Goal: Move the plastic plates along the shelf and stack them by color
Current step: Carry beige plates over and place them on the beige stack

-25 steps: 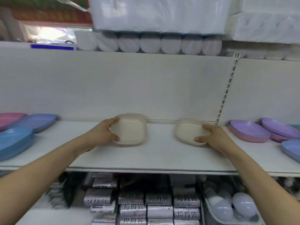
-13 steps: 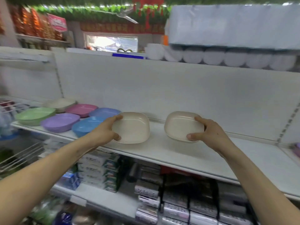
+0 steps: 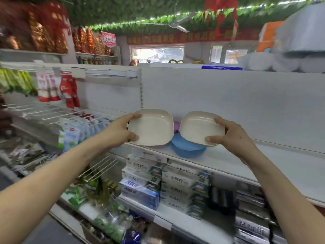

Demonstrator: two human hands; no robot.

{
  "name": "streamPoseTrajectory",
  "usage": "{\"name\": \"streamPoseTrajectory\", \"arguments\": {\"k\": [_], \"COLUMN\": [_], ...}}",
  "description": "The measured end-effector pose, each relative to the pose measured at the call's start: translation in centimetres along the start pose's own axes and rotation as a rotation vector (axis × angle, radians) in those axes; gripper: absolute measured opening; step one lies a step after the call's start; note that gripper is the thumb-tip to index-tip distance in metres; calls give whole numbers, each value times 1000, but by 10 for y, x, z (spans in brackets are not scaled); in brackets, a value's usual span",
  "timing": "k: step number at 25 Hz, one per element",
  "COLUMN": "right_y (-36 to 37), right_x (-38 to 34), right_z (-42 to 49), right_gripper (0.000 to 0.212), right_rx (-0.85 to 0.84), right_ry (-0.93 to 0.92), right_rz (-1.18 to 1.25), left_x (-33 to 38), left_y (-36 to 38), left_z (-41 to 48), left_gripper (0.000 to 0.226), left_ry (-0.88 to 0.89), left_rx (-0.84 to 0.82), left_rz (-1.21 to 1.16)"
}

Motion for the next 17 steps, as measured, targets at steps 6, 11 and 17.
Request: {"name": "streamPoseTrajectory", "arguments": {"k": [6,11,17], "right_y": [82,143,203], "right_x": [-31,-37,-40], "right_z": [36,73,121], "right_gripper": [96,106,114], "right_rx": [-96,-177,-245], "right_ry": [-39,-34,-42], "right_rz": [-6,24,-12], "left_x": [-80,-135,-172], "left_y": [-54,-77,-94], "left_z": [28,63,118], "left_gripper": [74,70,66], "left_ry": [-46,-124,-134], "left_rx": [23,46,37], "left_rz": [39,58,52]}}
Point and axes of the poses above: each hand's wrist, its own z-axis towards the middle knuckle, its own y-axis out of the palm, x = y × z, the point moved 1 cm from there along z, towards the middle knuckle, and after that the axes turned 12 degrees about z, right-handed, at the moved point
